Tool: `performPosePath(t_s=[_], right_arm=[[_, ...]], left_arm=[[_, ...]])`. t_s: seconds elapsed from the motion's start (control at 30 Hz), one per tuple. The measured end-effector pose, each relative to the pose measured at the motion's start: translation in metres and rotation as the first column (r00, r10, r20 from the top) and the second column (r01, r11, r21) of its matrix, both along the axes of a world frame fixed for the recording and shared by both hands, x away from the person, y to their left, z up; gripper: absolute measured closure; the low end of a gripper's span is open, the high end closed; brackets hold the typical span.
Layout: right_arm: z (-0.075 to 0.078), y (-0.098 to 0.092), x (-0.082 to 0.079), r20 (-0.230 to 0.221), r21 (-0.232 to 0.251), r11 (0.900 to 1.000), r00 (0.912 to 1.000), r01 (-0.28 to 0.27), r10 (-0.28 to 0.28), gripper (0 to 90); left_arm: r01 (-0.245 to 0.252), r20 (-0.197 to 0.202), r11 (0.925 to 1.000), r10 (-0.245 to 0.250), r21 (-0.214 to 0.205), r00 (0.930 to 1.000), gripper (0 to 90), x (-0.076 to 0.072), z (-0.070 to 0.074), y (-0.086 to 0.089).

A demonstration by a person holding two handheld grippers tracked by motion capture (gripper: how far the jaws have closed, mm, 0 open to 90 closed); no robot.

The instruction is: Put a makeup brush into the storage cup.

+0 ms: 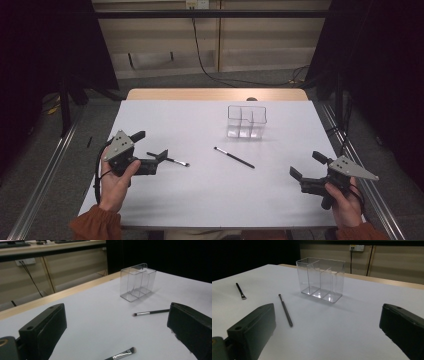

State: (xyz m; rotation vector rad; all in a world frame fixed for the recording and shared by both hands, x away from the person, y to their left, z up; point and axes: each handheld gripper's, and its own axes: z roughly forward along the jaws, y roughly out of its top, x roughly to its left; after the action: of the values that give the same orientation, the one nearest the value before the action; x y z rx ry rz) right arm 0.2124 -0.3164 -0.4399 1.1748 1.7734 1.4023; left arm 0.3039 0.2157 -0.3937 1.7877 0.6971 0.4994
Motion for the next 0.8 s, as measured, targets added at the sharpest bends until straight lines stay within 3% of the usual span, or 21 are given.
performPosePath(t_s=[0.2, 0.43, 0.53, 0.73, 0.77, 0.8], right_arm=[[0.000, 0.000, 0.000, -0.003, 0.001, 1.0000, 1.0000, 0.001, -0.001, 0.1], [-0.001, 0.000, 0.001, -0.007, -0.004, 1.0000, 1.0000, -0.001, 0.001, 0.2], [-0.001, 0.000, 0.001, -0.008, -0.002, 1.0000, 1.0000, 0.000, 0.000, 0.2], [-0.001, 0.000, 0.000, -0.009, -0.002, 1.0000, 1.0000, 0.000, 0.000, 0.2], [-0.001, 0.000, 0.000, -0.007, -0.005, 1.0000, 1.0000, -0.003, 0.003, 0.2], [-0.001, 0.000, 0.000, -0.008, -0.002, 1.0000, 1.0000, -0.002, 0.002, 0.2]], left_arm=[[-0.010, -0.005, 0.9997, 0.010, 0.024, 0.9999, 2.6, 0.009, 0.001, -0.003], [0.012, -0.020, 0.9958, -0.010, 0.091, 0.9998, 2.6, 0.026, 0.003, -0.006], [0.012, -0.040, 0.9957, -0.008, 0.092, 0.9992, 2.6, 0.033, 0.005, -0.007], [0.060, -0.088, 0.9812, -0.044, 0.184, 0.9951, 2.7, 0.040, 0.007, -0.016], [0.068, -0.109, 0.9772, -0.047, 0.201, 0.9930, 2.9, 0.040, 0.007, -0.018], [0.092, -0.128, 0.9679, -0.063, 0.234, 0.9898, 3.7, 0.042, 0.008, -0.020]])
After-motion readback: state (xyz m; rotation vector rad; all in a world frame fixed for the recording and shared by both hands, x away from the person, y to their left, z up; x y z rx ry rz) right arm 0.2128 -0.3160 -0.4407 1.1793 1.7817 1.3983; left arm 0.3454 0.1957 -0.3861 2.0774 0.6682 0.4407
